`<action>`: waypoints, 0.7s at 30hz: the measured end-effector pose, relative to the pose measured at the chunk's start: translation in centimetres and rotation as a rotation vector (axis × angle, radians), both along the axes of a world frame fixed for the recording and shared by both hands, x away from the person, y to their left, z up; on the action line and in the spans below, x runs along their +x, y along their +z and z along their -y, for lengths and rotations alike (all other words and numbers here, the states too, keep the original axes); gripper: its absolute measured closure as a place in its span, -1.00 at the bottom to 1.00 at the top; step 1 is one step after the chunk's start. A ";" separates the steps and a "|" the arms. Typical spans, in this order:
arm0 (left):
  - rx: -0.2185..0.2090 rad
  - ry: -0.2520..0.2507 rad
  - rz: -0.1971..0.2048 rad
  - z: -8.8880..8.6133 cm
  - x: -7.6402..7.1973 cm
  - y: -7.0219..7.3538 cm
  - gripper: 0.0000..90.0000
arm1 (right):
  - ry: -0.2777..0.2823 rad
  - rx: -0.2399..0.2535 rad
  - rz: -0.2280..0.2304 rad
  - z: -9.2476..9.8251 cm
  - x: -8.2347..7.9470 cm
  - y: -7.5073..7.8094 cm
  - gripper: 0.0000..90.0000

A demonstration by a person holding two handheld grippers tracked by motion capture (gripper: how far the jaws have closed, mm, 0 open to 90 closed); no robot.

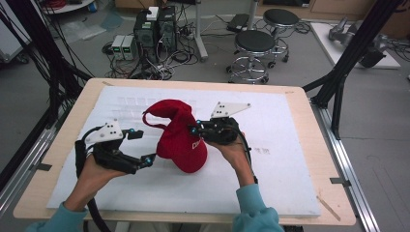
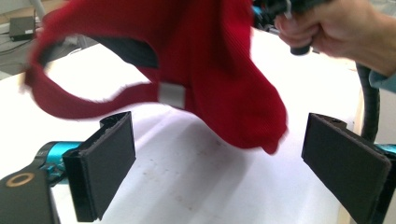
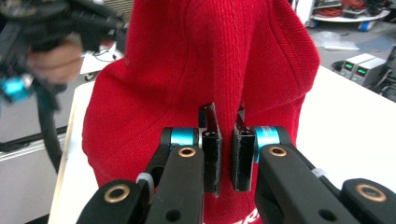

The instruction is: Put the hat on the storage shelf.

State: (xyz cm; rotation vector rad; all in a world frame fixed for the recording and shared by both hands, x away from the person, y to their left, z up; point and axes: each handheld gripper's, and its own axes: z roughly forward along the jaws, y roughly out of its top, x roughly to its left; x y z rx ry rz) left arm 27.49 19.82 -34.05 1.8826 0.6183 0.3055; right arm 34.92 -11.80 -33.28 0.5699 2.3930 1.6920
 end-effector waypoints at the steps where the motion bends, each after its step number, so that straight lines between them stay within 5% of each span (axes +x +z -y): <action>1: 0.002 -0.002 -0.003 0.1 -0.1 -0.3 -0.78 | -0.002 0.000 0.002 -0.1 0.0 0.1 0.90; 21: 0.017 -0.037 -0.018 3.1 -0.8 -3.3 -0.60 | -0.073 0.060 0.043 -0.7 -0.6 1.8 0.90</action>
